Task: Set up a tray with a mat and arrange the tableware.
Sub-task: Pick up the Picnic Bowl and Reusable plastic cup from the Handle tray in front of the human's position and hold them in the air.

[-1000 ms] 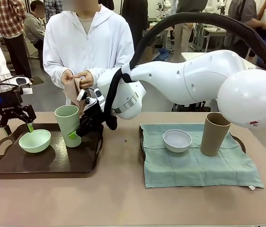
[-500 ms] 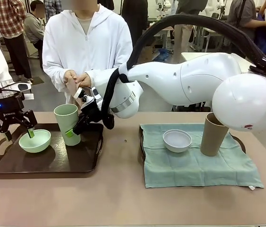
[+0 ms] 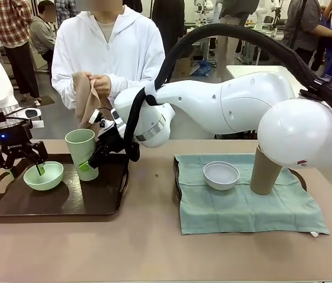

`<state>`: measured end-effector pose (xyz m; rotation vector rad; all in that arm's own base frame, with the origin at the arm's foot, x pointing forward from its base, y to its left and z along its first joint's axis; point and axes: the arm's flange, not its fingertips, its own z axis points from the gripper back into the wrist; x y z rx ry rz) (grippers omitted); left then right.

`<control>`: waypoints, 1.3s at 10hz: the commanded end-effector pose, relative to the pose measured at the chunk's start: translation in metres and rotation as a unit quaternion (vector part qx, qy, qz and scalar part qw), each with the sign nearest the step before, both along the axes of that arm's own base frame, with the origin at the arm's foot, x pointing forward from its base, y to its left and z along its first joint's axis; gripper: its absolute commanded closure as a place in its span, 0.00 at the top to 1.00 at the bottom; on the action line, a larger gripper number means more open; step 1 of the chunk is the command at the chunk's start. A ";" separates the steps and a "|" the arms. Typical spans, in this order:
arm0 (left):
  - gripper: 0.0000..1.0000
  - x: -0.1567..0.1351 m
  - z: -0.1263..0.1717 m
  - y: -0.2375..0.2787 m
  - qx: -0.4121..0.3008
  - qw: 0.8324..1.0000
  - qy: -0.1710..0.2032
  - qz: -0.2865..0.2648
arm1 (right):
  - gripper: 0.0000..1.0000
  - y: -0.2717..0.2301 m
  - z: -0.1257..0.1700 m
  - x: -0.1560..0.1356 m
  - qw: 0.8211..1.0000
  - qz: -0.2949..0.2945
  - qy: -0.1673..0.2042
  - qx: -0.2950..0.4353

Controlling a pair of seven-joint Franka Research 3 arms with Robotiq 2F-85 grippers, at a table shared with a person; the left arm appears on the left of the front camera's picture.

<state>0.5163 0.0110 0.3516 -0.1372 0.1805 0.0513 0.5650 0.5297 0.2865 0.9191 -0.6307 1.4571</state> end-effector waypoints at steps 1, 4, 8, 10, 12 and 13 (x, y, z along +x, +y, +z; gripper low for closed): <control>0.40 0.000 -0.003 -0.005 0.017 1.000 -0.015 0.009 | 0.43 0.008 -0.001 0.010 1.000 0.016 -0.009 0.001; 0.00 -0.001 -0.006 -0.007 0.021 1.000 -0.008 0.010 | 0.00 0.008 -0.002 0.007 1.000 0.018 -0.012 0.000; 0.00 -0.002 -0.007 -0.005 0.022 1.000 -0.002 0.014 | 0.00 0.007 -0.003 0.006 1.000 0.018 -0.012 -0.001; 0.00 -0.002 -0.002 -0.004 0.021 1.000 -0.002 0.017 | 0.24 0.004 0.000 0.006 1.000 0.005 -0.017 -0.011; 0.00 -0.002 0.029 -0.004 0.013 0.999 0.031 0.041 | 0.00 -0.014 0.029 -0.004 0.998 -0.020 -0.036 -0.043; 0.00 -0.008 0.050 0.020 0.004 0.998 0.043 0.047 | 0.00 -0.028 0.053 -0.013 0.998 -0.027 -0.030 -0.054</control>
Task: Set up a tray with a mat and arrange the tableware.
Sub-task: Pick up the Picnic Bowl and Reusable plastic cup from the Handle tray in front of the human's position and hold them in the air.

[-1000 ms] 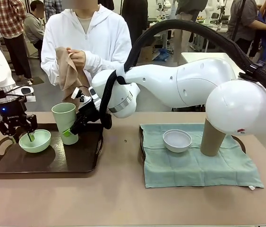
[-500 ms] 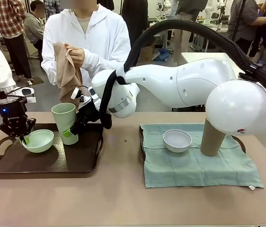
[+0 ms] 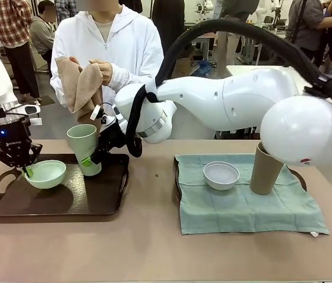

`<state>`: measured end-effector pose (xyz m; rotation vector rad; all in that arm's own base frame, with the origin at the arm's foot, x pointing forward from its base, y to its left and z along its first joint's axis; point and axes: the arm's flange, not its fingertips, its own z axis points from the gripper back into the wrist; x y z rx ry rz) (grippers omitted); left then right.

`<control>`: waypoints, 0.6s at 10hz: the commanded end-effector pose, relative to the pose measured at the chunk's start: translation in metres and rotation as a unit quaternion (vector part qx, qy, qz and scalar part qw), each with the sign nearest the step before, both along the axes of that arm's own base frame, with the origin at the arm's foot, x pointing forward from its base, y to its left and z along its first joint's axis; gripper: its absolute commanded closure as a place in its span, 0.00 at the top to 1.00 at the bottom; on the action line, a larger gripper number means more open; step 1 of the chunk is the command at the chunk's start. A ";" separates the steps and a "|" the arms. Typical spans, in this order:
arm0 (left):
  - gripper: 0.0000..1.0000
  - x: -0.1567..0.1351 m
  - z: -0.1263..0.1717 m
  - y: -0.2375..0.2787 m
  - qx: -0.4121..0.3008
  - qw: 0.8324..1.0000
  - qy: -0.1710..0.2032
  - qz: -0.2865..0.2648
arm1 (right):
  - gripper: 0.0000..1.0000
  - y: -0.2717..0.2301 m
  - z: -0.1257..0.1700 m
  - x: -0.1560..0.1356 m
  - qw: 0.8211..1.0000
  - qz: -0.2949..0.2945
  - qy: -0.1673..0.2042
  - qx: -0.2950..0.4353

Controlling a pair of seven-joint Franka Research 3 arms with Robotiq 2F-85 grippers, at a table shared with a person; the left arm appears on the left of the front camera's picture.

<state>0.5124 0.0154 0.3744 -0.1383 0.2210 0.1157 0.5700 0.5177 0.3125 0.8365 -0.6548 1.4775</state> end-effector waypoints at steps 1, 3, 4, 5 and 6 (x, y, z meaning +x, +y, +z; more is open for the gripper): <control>0.00 -0.019 0.063 0.026 -0.011 1.000 0.018 0.009 | 0.00 -0.036 0.060 -0.036 0.999 -0.021 -0.008 -0.044; 0.00 -0.044 0.124 0.040 0.023 1.000 -0.003 0.002 | 0.00 -0.069 0.118 -0.059 0.997 -0.048 -0.034 -0.048; 0.00 -0.056 0.149 0.043 0.028 0.999 -0.021 0.001 | 0.00 -0.079 0.144 -0.072 0.996 -0.059 -0.042 -0.046; 0.00 -0.067 0.169 0.044 0.033 0.999 -0.040 0.005 | 0.00 -0.088 0.170 -0.088 0.996 -0.063 -0.043 -0.039; 0.00 -0.076 0.180 0.043 0.034 0.998 -0.053 0.007 | 0.00 -0.094 0.187 -0.102 0.997 -0.064 -0.041 -0.028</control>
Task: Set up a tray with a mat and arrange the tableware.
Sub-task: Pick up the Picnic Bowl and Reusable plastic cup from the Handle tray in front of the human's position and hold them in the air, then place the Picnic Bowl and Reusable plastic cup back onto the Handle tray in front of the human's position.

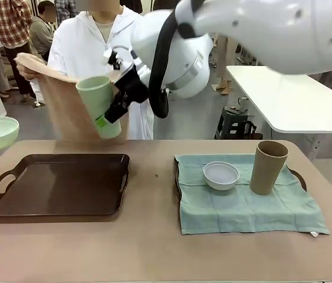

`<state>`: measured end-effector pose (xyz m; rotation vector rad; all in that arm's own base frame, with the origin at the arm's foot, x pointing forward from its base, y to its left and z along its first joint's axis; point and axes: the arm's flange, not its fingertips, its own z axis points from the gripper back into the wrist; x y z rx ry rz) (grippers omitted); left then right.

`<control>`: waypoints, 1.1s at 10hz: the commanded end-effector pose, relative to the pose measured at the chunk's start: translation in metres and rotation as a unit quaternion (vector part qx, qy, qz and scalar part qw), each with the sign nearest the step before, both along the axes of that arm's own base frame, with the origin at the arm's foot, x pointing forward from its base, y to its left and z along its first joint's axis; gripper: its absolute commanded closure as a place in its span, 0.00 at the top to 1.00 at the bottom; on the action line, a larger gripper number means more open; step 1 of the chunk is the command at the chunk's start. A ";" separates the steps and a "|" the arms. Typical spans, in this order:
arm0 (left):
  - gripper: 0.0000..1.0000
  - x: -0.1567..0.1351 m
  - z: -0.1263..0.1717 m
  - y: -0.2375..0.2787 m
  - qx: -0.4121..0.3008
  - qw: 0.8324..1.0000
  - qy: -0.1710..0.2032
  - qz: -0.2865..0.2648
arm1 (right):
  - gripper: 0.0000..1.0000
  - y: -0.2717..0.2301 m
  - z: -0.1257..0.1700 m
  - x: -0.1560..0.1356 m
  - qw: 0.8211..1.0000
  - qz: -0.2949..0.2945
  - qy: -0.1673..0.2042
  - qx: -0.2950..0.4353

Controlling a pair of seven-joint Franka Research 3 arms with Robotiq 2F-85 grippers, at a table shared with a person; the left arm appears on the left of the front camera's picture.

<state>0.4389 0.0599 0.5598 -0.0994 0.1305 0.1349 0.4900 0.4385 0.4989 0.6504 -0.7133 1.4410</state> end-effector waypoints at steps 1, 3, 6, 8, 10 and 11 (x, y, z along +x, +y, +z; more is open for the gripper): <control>0.00 -0.008 0.006 -0.001 0.011 1.000 -0.016 0.001 | 0.00 -0.017 0.013 -0.034 1.000 -0.003 0.015 0.024; 0.00 -0.014 0.015 0.000 0.006 1.000 -0.030 0.009 | 0.00 -0.021 0.014 -0.036 1.000 -0.003 0.017 0.026; 0.00 -0.010 0.017 -0.001 0.002 1.000 -0.020 0.000 | 0.00 -0.006 0.029 -0.029 1.000 -0.005 0.005 0.018; 0.00 -0.010 0.017 -0.001 0.002 1.000 -0.020 0.000 | 0.00 -0.006 0.029 -0.029 1.000 -0.005 0.005 0.018; 0.00 -0.010 0.017 -0.001 0.002 1.000 -0.020 0.000 | 0.00 -0.006 0.029 -0.029 1.000 -0.005 0.005 0.018; 0.00 -0.010 0.017 -0.001 0.002 1.000 -0.020 0.000 | 0.00 -0.006 0.029 -0.029 1.000 -0.005 0.005 0.018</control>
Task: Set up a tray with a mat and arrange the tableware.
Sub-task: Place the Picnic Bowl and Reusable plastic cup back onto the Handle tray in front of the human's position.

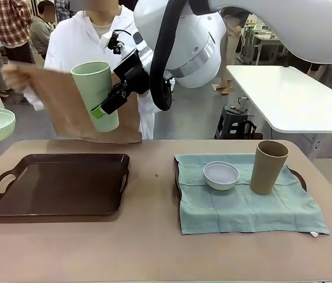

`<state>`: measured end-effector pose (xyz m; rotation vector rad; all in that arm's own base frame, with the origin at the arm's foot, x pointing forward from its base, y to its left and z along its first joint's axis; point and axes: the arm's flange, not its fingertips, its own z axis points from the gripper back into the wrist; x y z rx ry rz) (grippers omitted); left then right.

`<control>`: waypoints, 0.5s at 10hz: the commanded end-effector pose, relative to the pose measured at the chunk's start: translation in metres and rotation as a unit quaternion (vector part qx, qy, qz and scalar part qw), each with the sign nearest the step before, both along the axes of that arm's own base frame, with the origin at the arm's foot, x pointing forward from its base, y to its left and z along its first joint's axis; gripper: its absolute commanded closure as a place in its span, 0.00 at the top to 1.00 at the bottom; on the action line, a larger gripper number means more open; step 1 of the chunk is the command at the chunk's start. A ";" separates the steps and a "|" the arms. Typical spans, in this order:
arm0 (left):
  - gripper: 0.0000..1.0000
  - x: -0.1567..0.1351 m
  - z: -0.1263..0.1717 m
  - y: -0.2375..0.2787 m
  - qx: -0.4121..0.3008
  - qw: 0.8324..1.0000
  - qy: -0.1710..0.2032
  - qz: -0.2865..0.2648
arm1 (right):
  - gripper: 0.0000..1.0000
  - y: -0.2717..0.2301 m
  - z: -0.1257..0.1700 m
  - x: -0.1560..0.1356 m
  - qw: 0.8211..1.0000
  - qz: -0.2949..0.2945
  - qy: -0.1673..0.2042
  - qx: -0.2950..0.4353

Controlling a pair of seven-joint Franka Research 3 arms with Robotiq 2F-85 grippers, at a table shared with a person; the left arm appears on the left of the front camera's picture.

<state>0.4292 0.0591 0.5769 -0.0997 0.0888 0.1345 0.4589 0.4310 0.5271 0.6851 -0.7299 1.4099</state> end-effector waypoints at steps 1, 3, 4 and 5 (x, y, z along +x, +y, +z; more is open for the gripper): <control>0.00 0.000 0.000 0.000 0.000 1.000 0.000 -0.001 | 0.00 0.001 0.001 0.002 1.000 0.002 -0.004 0.000; 0.00 0.000 0.000 0.000 0.000 1.000 0.000 -0.001 | 0.00 0.001 0.001 0.002 1.000 0.002 -0.004 0.000; 0.00 0.000 0.000 0.000 0.000 1.000 0.000 -0.001 | 0.00 0.001 0.001 0.002 1.000 0.002 -0.004 0.000; 0.00 0.000 0.000 0.000 0.000 1.000 0.000 -0.001 | 0.00 0.001 0.001 0.002 1.000 0.002 -0.004 0.000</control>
